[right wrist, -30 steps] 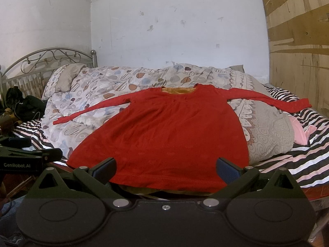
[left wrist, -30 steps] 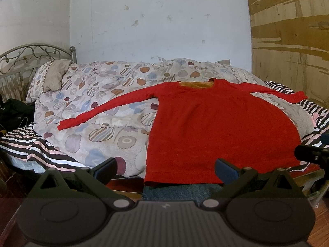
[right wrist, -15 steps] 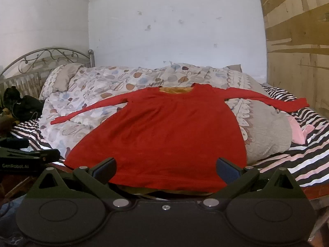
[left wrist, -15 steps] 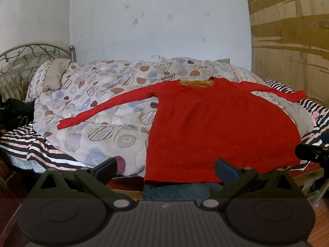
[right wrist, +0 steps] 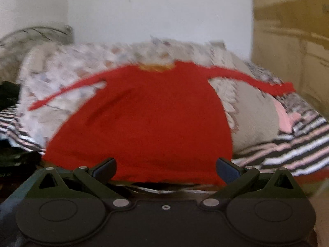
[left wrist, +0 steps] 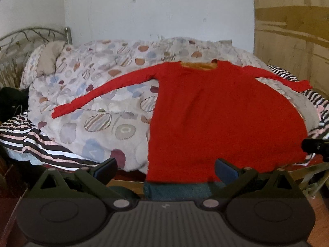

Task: Fold small clothes
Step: 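Move the right tool to the sweater's sleeve cuff and grasp it, then carry the grasped sleeve with the right tool across the sweater body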

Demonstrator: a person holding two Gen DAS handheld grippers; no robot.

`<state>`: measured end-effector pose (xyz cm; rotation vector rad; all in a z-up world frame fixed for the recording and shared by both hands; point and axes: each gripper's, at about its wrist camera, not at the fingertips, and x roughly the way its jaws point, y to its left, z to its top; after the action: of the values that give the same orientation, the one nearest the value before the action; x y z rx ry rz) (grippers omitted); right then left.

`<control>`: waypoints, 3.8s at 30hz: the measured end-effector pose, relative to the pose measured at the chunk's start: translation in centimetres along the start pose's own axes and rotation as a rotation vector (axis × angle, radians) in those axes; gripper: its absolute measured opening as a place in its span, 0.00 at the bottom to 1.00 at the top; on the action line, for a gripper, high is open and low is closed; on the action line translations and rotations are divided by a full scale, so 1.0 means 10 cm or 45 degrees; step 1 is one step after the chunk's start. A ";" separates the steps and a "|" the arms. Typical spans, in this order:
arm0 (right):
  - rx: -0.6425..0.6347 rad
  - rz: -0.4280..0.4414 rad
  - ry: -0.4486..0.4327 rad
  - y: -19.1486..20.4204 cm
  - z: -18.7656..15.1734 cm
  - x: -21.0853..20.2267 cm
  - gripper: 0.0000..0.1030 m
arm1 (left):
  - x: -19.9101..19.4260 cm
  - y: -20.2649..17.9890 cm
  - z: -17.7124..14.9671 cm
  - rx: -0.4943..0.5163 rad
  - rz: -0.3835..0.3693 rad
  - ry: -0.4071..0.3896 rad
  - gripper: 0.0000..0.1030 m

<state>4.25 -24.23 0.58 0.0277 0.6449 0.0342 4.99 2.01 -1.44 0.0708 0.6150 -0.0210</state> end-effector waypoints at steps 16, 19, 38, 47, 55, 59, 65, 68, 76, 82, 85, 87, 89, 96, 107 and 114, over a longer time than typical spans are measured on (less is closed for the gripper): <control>0.096 -0.109 0.090 -0.25 0.83 0.62 1.00 | 0.67 0.17 1.28 -0.026 0.046 -0.043 1.00; 0.119 -0.124 0.117 -0.34 0.94 0.82 1.00 | 0.86 0.13 1.44 -0.026 0.043 -0.045 1.00; 0.165 -0.228 0.078 -1.08 1.45 1.89 1.00 | 2.43 -0.75 1.93 0.006 -0.049 0.061 1.00; 0.352 -0.353 -0.280 -2.19 1.62 2.13 1.00 | 2.79 -0.89 1.80 0.005 -0.047 0.070 1.00; 0.418 -0.489 -0.320 -2.85 1.76 2.51 1.00 | 2.96 -0.88 1.73 -0.041 -0.043 0.124 1.00; 0.471 -0.466 -0.277 -3.00 1.71 2.68 1.00 | 2.99 -0.89 1.70 -0.044 -0.034 0.121 1.00; 0.557 -0.379 -0.199 -3.01 1.44 2.83 1.00 | 2.99 -0.96 1.56 -0.027 0.009 0.041 1.00; 0.617 -0.338 -0.219 -3.03 1.29 2.85 1.00 | 2.97 -0.99 1.49 -0.012 0.027 -0.014 1.00; 0.719 -0.448 -0.359 -3.42 1.55 2.85 0.99 | 2.97 -1.00 1.48 -0.019 0.024 -0.037 1.00; 1.019 -0.619 -0.328 -4.09 1.69 3.18 0.71 | 2.97 -0.99 1.47 -0.019 0.023 -0.041 1.00; 1.063 -0.672 -0.353 -4.28 1.78 3.29 0.36 | 2.96 -0.97 1.47 -0.036 0.004 -0.038 1.00; 1.074 -0.704 -0.324 -4.35 1.81 3.31 0.06 | 2.93 -0.91 1.52 -0.067 -0.030 -0.026 1.00; 1.099 -0.693 -0.357 -4.36 1.83 3.28 0.05 | 2.87 -0.83 1.59 -0.100 -0.060 -0.015 1.00; 0.718 -0.537 -0.476 -3.75 2.41 2.92 0.04 | 2.44 -0.51 1.97 -0.138 -0.102 -0.101 1.00; 0.061 0.191 -0.629 -1.48 3.25 2.19 0.04 | 1.95 0.41 2.15 -0.356 0.025 -0.224 1.00; -0.178 0.569 -0.408 -0.26 2.76 2.20 0.04 | 1.94 0.92 1.90 -0.438 0.158 -0.192 1.00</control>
<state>38.49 -26.40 9.32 0.0406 0.3046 0.4966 32.12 9.87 3.39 -0.2240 0.4559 0.1976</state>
